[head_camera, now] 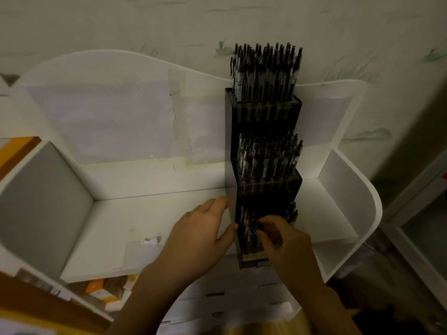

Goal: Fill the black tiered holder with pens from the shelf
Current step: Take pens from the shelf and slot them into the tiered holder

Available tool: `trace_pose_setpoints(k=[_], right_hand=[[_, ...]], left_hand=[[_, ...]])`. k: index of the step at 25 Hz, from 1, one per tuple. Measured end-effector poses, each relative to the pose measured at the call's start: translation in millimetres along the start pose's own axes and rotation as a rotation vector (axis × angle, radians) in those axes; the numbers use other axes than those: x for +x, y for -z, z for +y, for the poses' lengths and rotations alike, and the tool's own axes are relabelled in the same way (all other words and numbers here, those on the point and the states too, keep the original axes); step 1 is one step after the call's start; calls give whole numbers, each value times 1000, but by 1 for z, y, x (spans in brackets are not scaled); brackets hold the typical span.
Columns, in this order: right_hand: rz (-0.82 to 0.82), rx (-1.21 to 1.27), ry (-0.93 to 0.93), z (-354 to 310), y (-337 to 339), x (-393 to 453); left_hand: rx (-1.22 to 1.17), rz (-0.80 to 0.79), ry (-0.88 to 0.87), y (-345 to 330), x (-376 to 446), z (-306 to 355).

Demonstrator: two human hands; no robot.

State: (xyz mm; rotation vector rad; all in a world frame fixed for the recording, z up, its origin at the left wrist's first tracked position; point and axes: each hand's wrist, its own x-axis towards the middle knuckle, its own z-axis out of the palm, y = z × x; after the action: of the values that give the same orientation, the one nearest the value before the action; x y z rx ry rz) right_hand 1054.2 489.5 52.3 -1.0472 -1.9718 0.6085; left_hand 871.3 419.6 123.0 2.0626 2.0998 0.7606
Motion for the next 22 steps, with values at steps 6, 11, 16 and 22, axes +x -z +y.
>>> trace_pose_setpoints(k=[6, 11, 16, 22], right_hand=[[2, -15, 14, -6, 10, -1], [22, -82, 113, -20, 28, 4], [-52, -84, 194, -41, 29, 13], [-263, -43, 299, -65, -4, 10]], left_hand=[[13, 14, 13, 1, -7, 9], [17, 42, 39, 1, -13, 19], [56, 122, 99, 8, -31, 24], [136, 207, 258, 30, -78, 12]])
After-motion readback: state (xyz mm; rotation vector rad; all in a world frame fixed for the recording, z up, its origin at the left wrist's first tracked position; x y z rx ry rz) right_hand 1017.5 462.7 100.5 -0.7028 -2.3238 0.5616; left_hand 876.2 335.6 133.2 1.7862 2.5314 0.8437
